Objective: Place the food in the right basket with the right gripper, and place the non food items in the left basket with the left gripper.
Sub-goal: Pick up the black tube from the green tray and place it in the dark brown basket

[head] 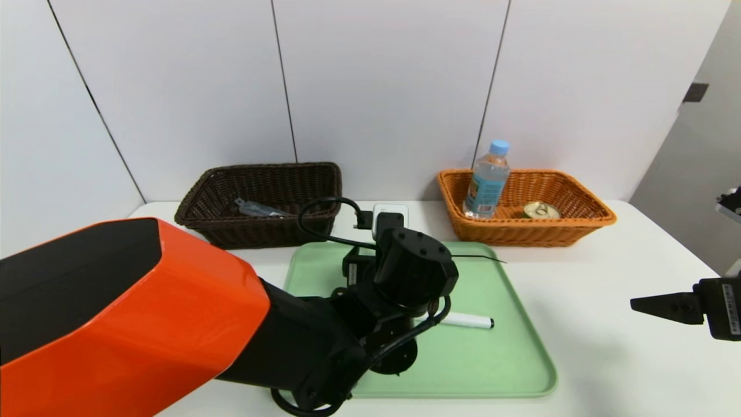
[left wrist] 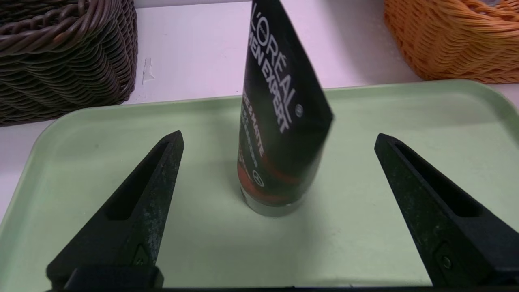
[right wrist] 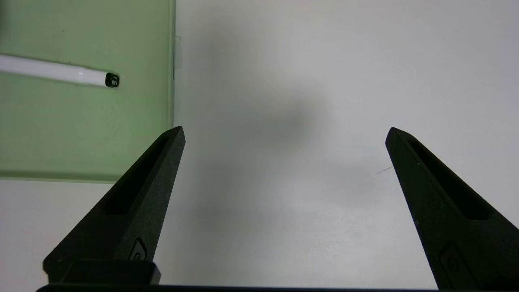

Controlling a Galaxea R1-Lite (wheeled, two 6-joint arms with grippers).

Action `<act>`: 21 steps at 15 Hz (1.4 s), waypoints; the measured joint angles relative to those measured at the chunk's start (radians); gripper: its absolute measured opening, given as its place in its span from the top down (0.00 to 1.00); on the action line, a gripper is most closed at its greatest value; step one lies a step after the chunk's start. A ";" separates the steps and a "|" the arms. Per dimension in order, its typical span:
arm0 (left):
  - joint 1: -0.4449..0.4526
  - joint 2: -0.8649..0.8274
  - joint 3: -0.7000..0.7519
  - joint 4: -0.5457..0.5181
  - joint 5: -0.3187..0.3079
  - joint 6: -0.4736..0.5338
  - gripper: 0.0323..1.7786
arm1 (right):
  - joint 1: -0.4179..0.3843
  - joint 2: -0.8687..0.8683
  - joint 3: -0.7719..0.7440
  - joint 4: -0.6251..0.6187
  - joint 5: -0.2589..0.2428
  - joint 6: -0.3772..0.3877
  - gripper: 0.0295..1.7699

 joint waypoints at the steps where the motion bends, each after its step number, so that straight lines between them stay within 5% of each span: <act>1: 0.014 0.014 -0.016 0.000 -0.001 0.001 0.06 | 0.000 0.000 0.000 -0.012 0.001 0.000 0.03; 11: 0.050 0.118 -0.119 -0.003 -0.004 0.000 0.07 | 0.000 0.005 0.008 -0.036 0.001 -0.008 0.03; 14: 0.053 0.121 -0.119 -0.003 -0.004 0.002 0.36 | 0.000 0.005 0.010 -0.036 0.002 -0.008 0.03; 18: 0.053 0.119 -0.123 -0.002 -0.004 0.006 0.62 | 0.000 0.003 0.015 -0.036 0.003 -0.012 0.03; 19: 0.053 0.115 -0.125 -0.001 -0.004 0.008 0.77 | 0.000 0.002 0.015 -0.036 0.003 -0.012 0.03; 21: 0.052 0.104 -0.124 0.008 -0.008 0.017 0.77 | 0.000 -0.001 0.015 -0.035 0.002 -0.012 0.03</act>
